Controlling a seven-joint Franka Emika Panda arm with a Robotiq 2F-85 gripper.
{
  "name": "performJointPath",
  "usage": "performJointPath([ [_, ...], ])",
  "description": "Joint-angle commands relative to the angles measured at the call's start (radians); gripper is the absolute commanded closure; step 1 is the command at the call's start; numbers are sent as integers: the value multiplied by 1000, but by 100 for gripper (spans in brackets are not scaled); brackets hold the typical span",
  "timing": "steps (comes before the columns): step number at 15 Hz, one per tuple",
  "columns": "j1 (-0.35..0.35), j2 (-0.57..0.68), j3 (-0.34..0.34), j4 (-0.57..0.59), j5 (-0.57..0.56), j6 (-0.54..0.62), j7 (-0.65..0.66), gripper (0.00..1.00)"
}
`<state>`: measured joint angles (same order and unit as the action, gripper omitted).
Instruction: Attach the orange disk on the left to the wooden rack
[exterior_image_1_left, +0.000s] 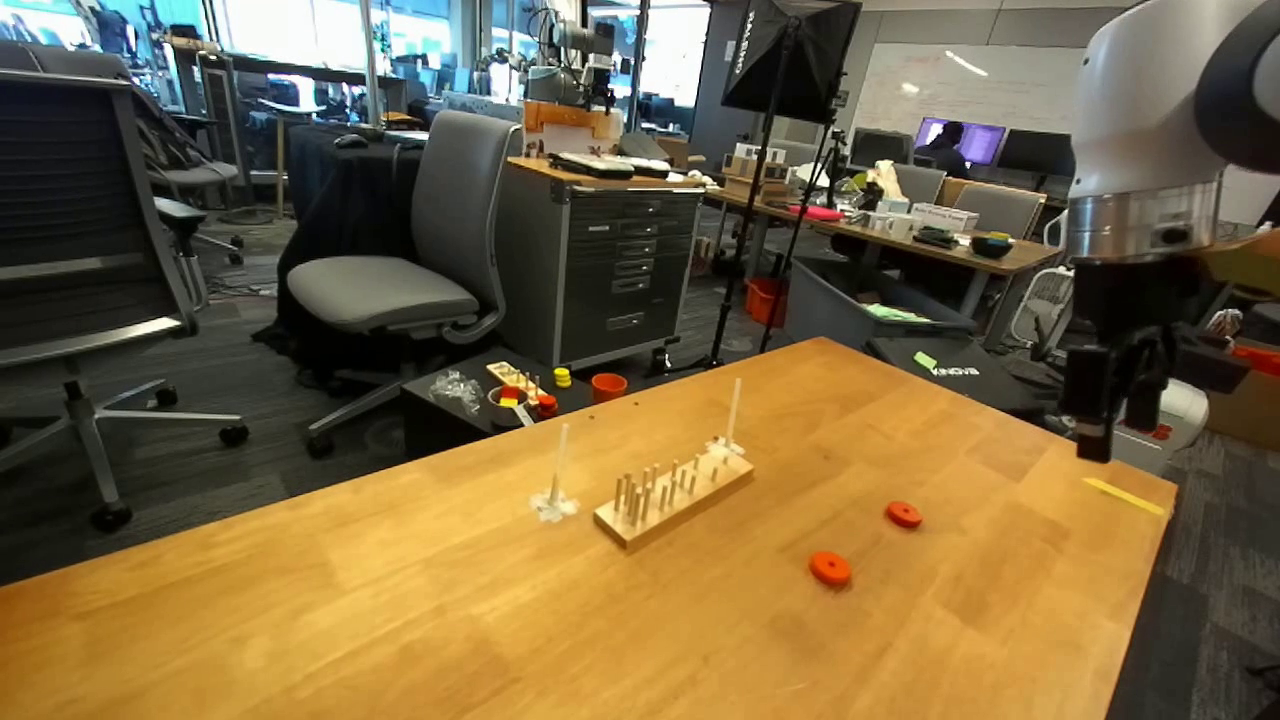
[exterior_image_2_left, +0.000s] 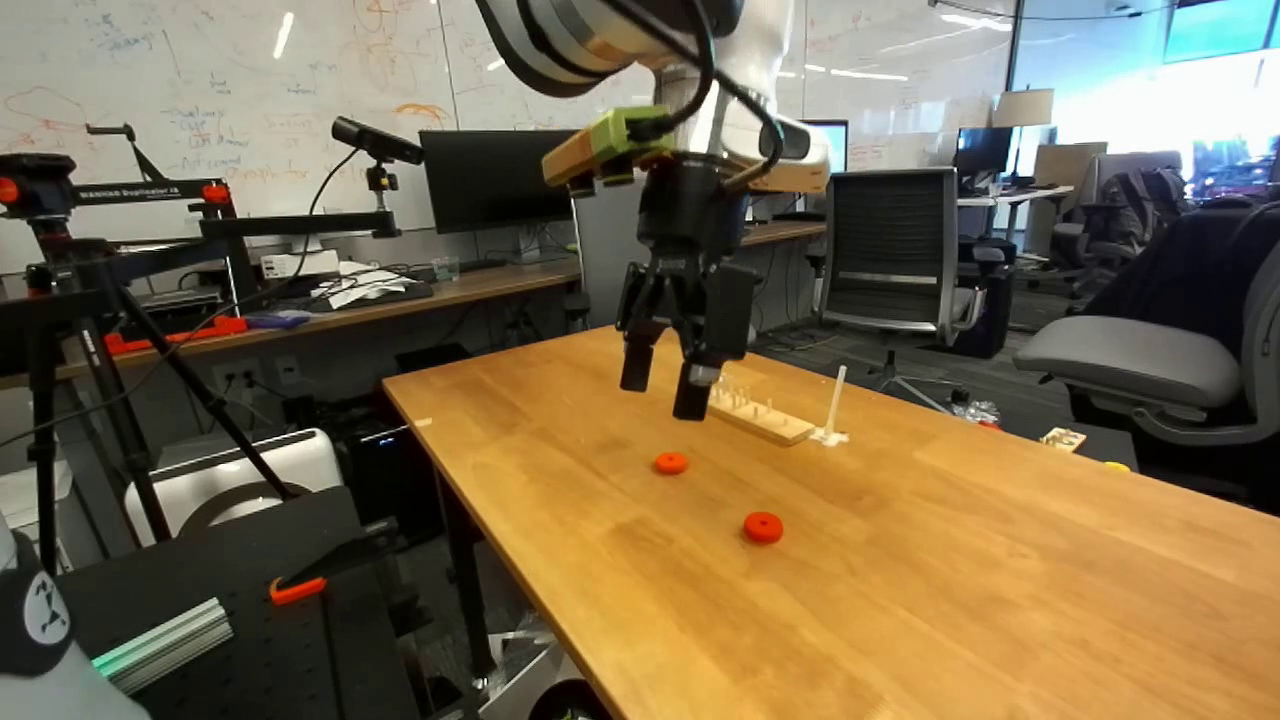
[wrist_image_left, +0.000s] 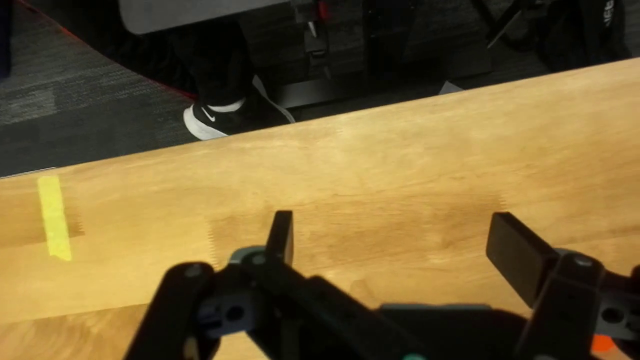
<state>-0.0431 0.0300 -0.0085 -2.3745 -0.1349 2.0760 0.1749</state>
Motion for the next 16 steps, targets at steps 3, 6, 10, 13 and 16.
performJointPath([
  [3,96,316,54,145,110,149,120,0],
  [6,157,433,53,225,101,225,184,0],
  [10,224,524,22,321,73,285,245,0],
  [13,253,552,9,354,69,346,263,0],
  [16,266,559,13,352,84,392,257,0],
])
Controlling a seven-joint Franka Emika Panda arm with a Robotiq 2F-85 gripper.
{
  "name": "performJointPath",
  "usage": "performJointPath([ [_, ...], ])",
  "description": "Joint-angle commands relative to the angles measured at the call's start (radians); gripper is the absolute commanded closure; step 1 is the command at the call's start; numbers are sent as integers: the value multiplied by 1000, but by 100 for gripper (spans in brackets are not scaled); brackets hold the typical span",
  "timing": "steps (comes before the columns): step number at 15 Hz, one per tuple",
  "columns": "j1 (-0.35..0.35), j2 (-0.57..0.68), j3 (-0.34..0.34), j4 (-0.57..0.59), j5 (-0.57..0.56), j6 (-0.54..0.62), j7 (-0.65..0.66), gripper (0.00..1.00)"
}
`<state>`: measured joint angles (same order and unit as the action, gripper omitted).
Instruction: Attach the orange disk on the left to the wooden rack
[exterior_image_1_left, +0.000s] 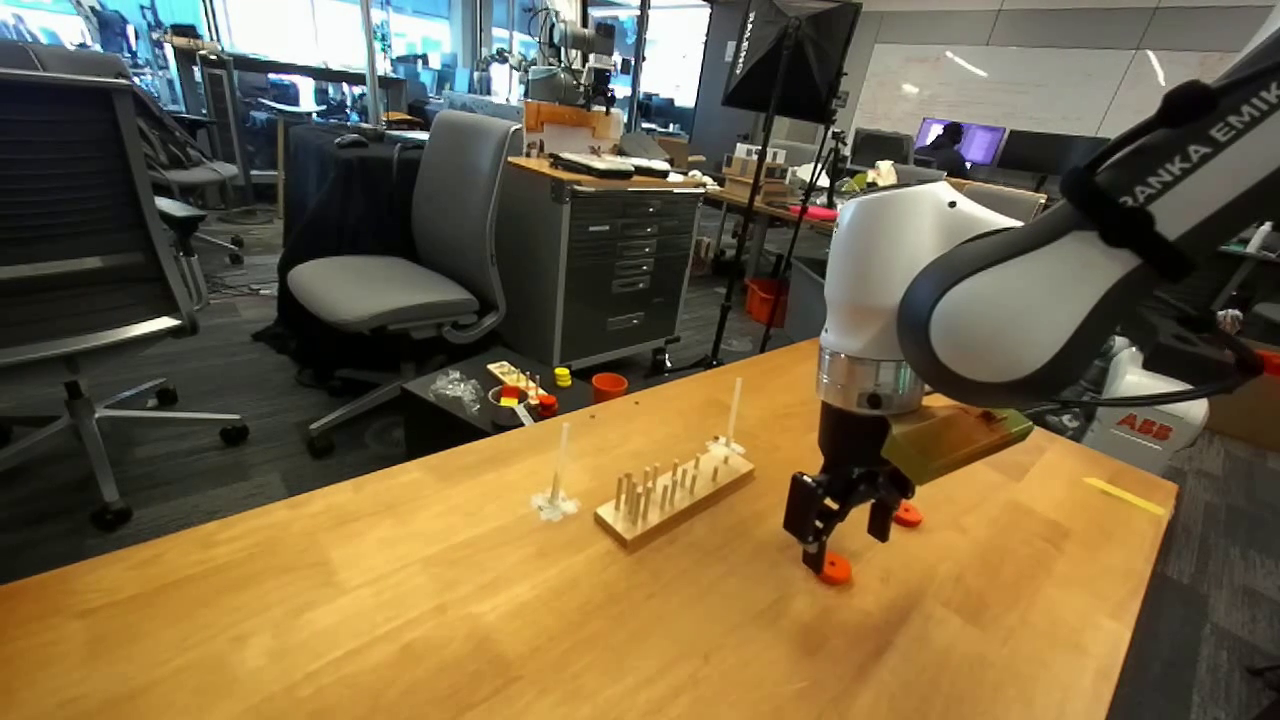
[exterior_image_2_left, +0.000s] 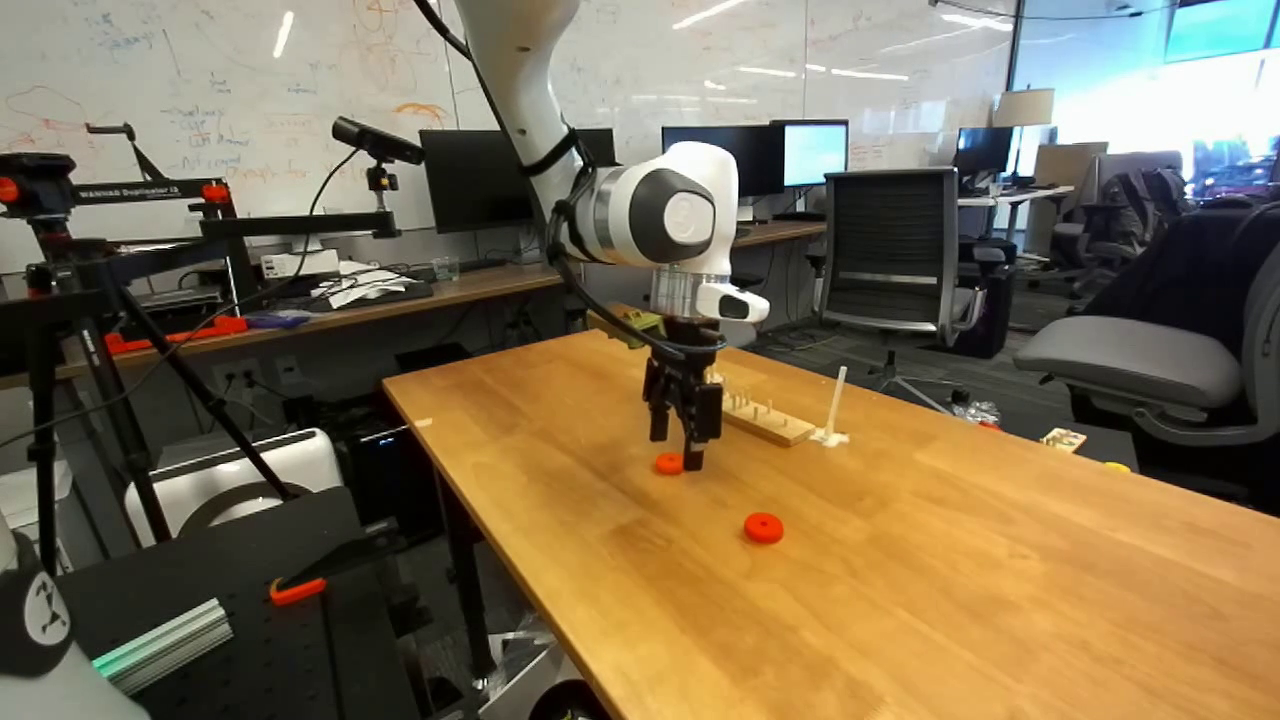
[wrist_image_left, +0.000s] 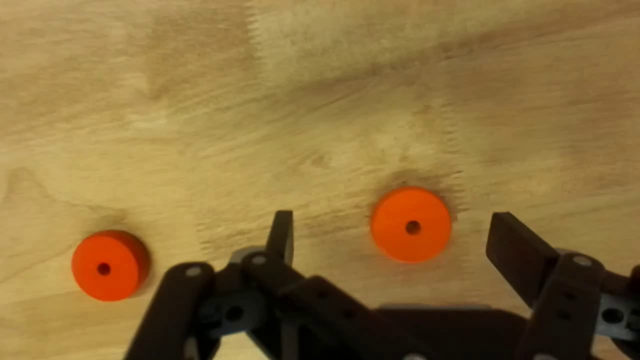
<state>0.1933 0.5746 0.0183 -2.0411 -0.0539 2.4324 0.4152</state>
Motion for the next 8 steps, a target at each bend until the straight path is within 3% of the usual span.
performJointPath([
  [1,29,14,-9,15,11,44,11,0],
  [8,16,13,1,4,47,35,-7,0],
])
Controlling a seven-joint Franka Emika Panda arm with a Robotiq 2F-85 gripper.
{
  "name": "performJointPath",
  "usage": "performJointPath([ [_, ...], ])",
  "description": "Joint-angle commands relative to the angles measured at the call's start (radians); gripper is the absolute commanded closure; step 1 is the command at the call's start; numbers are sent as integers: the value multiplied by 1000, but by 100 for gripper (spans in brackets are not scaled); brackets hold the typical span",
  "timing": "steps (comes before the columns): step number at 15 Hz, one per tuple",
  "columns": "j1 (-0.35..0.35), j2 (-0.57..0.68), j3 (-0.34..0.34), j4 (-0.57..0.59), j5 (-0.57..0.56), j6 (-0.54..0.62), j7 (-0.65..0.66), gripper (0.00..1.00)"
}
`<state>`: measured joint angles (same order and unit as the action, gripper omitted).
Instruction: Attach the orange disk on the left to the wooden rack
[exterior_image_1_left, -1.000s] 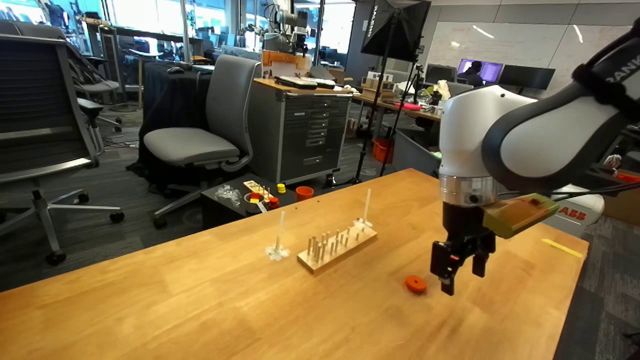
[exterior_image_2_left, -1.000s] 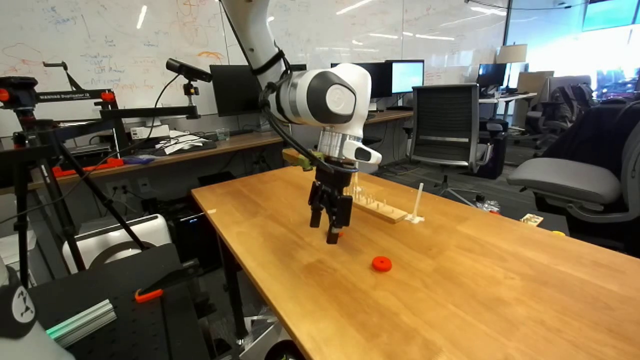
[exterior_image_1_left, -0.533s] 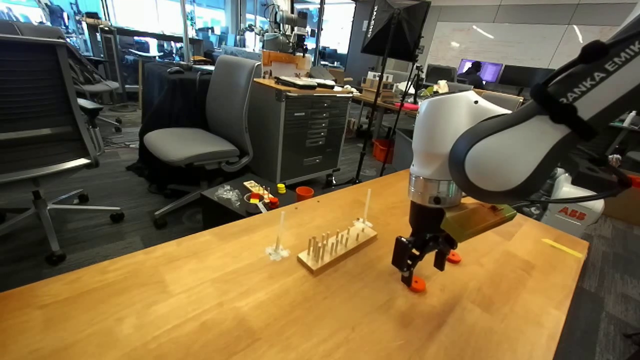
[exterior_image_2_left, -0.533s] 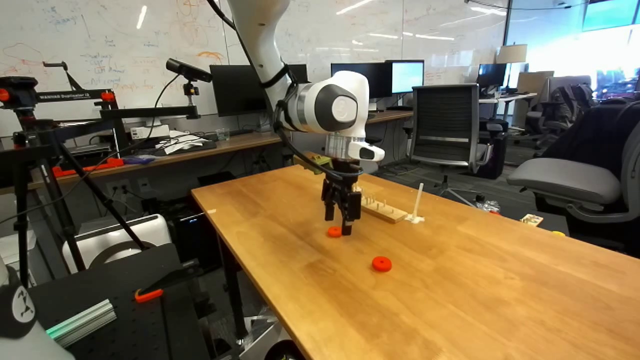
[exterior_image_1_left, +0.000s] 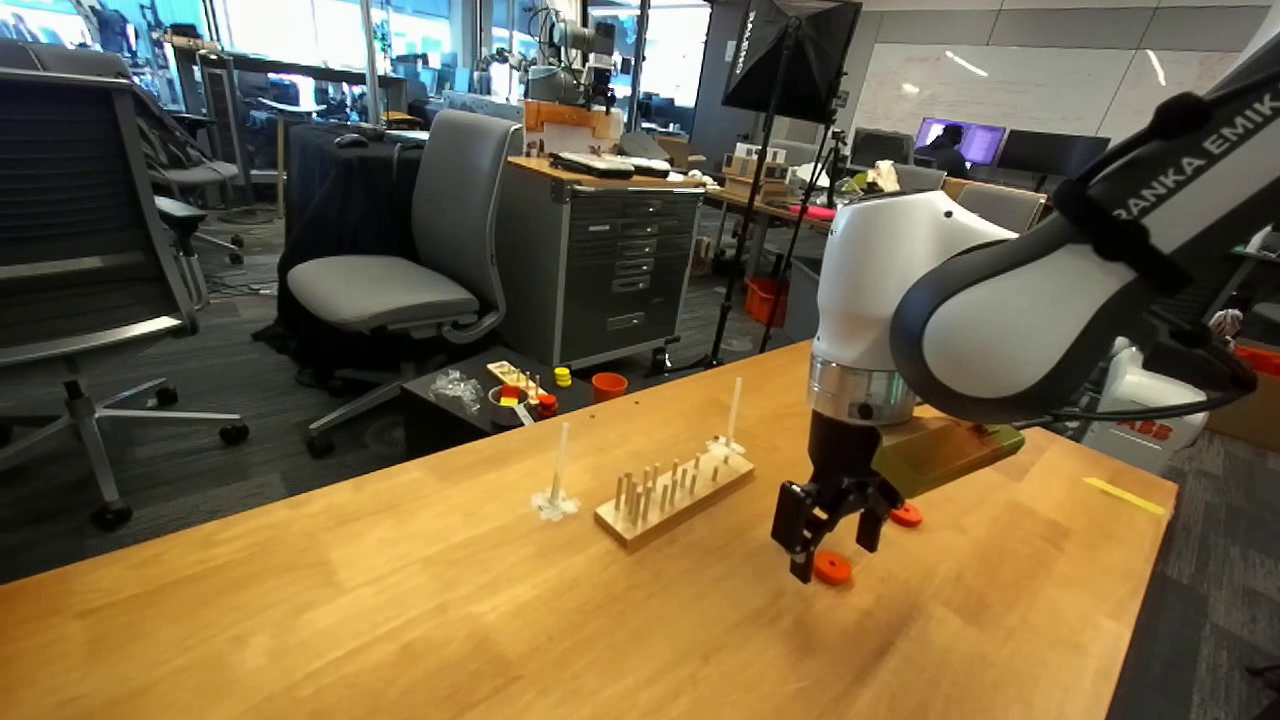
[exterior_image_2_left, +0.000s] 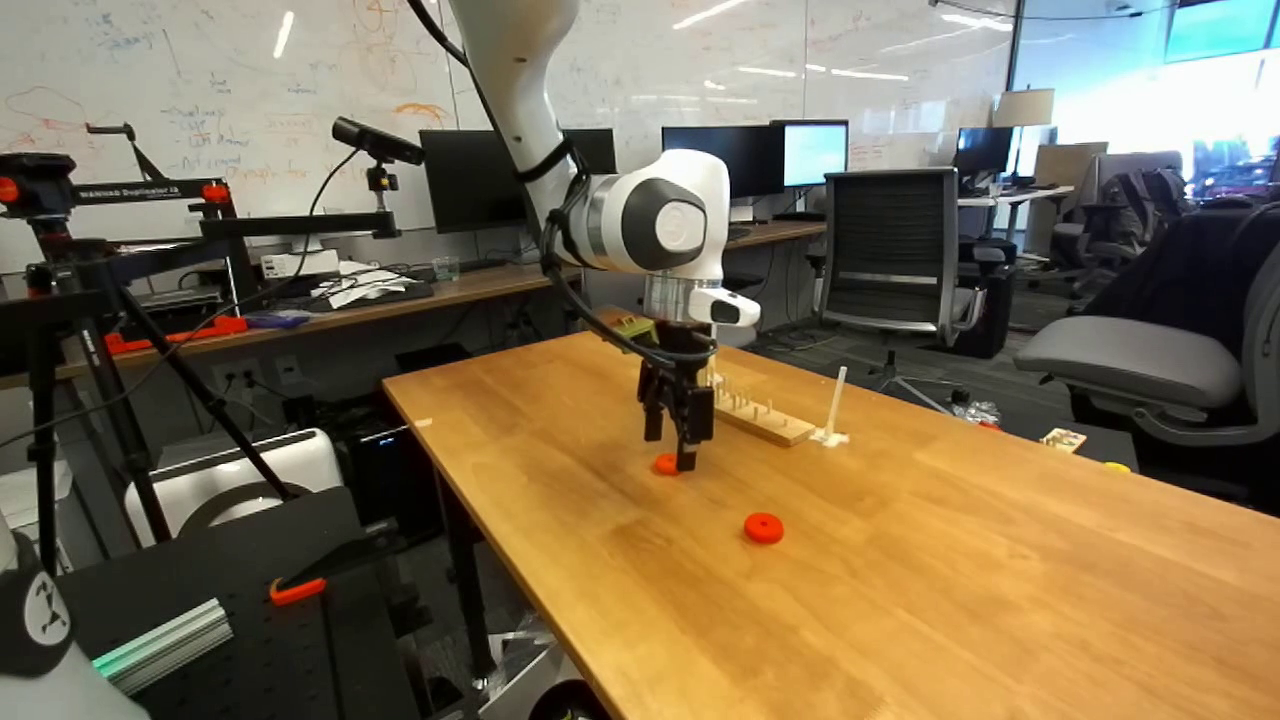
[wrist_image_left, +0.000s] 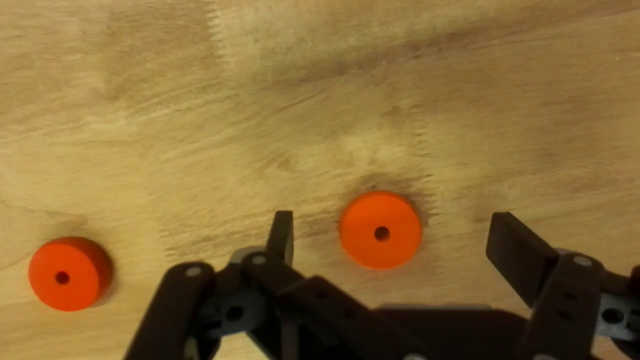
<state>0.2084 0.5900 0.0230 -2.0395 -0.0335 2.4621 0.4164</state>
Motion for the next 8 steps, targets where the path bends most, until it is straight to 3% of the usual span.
performJointPath([
  [1,1,-2,-6,3,24,3,-11,0],
  [2,0,-2,-7,3,24,2,-12,7],
  [3,-1,-2,-8,3,24,3,-14,27],
  [4,-2,0,-9,3,24,3,-15,31],
  [6,-9,4,-5,3,30,2,-19,36],
  [8,-12,8,-5,3,33,2,-20,17],
])
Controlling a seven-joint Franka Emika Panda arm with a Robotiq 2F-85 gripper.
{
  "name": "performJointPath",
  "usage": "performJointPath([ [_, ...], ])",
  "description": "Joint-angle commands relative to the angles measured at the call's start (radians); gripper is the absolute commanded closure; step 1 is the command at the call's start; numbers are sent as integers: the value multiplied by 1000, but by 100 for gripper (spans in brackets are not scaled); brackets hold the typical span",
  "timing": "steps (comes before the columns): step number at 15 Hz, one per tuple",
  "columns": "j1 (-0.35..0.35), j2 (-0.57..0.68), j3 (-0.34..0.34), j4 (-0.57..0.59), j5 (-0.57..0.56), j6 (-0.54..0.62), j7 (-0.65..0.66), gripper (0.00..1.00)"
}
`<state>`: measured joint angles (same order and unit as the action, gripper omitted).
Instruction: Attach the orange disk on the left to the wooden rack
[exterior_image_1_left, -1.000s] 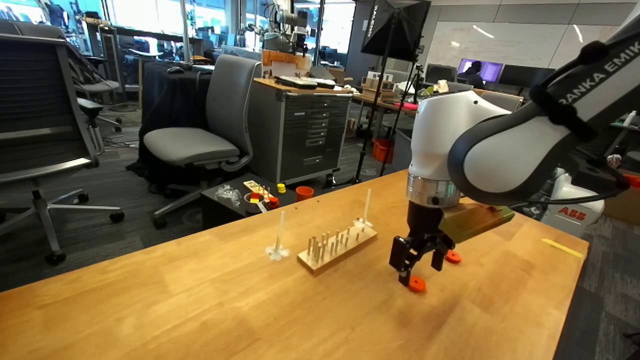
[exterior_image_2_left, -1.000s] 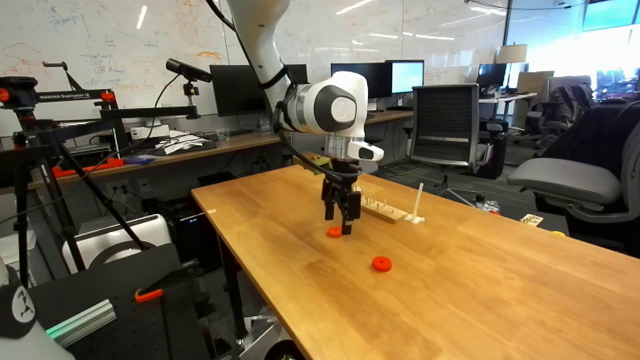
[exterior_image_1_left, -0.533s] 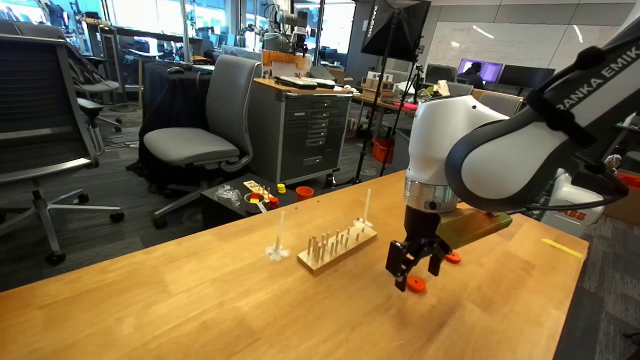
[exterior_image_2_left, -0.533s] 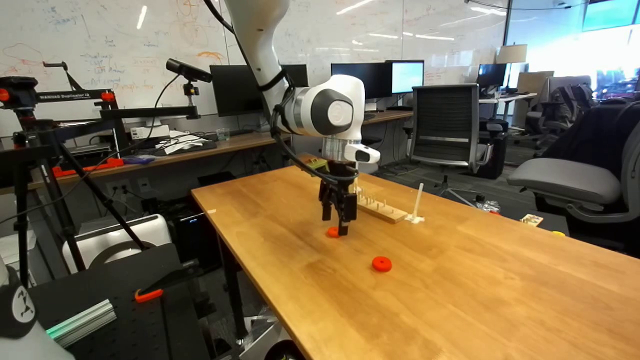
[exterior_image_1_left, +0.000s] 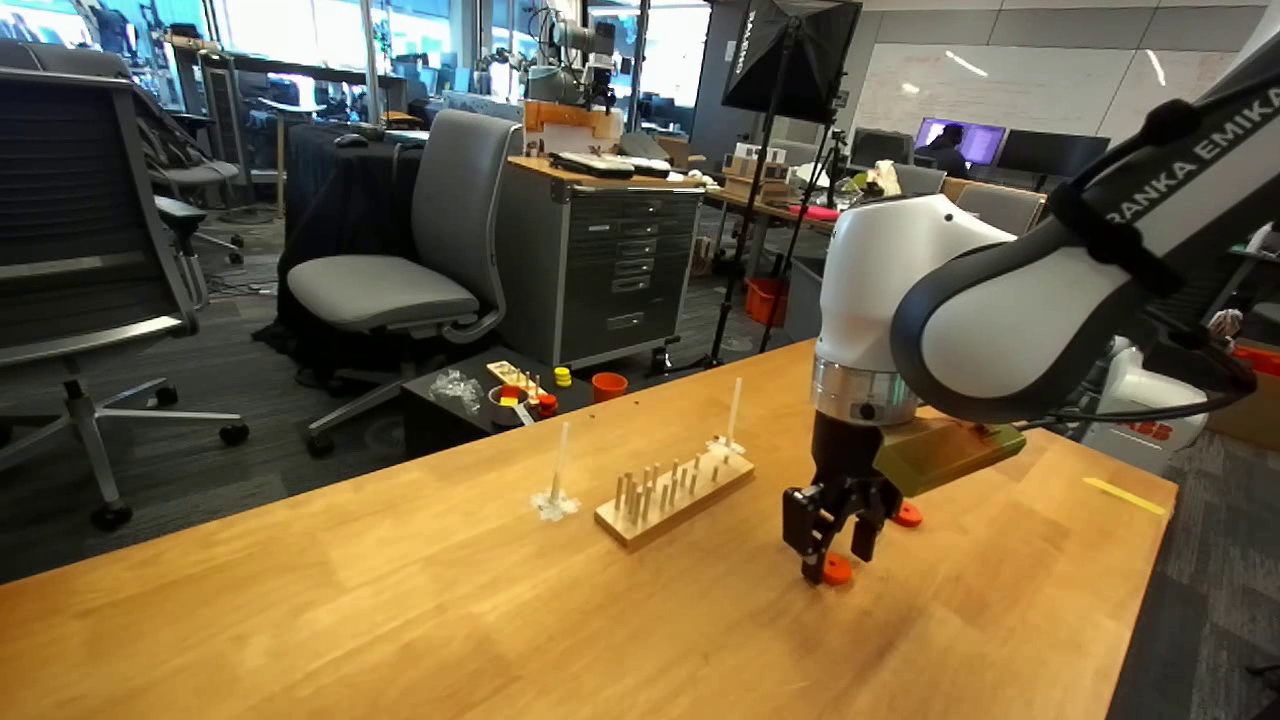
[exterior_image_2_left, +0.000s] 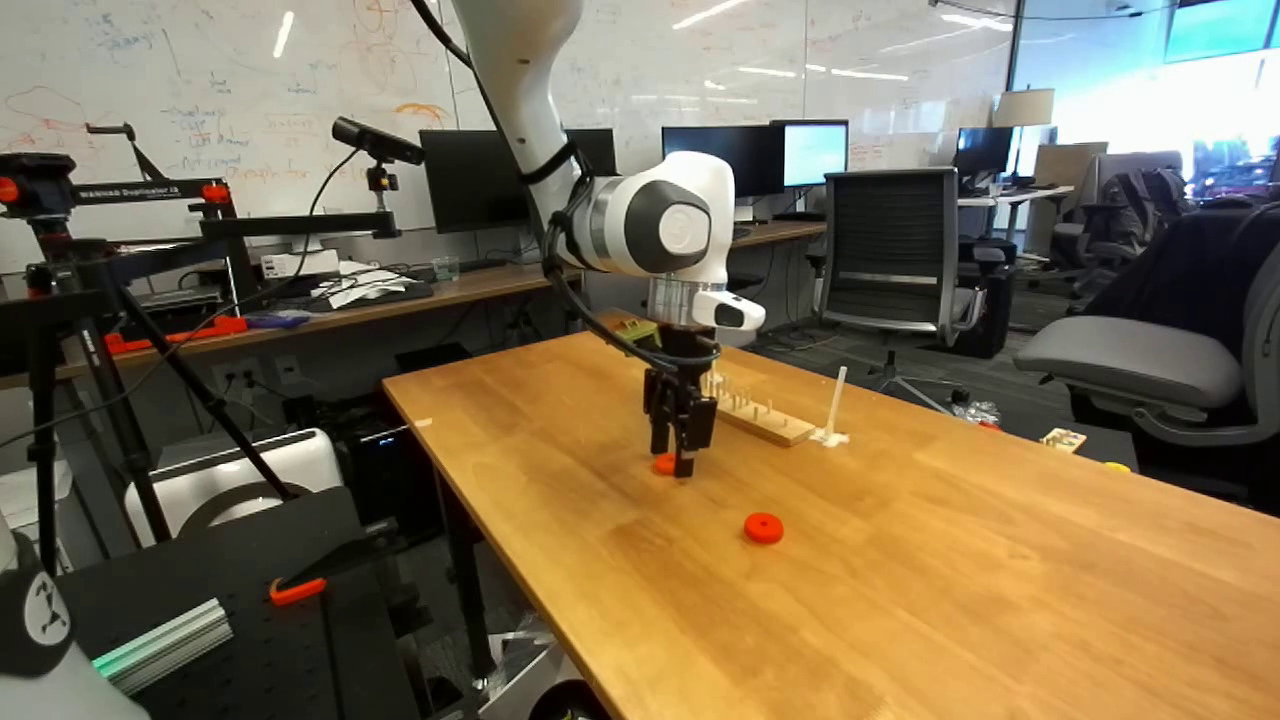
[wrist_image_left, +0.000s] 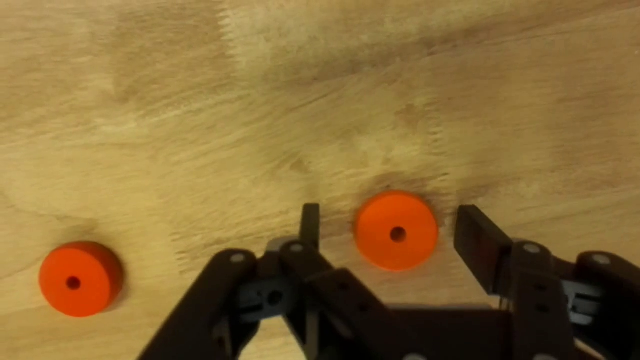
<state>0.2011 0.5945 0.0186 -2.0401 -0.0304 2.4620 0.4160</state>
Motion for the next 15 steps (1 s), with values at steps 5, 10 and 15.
performJointPath([
  [5,-7,10,-1,5,30,0,-23,50],
  [10,-13,-3,-2,5,43,-2,-25,81],
  [15,-9,-22,-23,20,27,-5,-11,82],
])
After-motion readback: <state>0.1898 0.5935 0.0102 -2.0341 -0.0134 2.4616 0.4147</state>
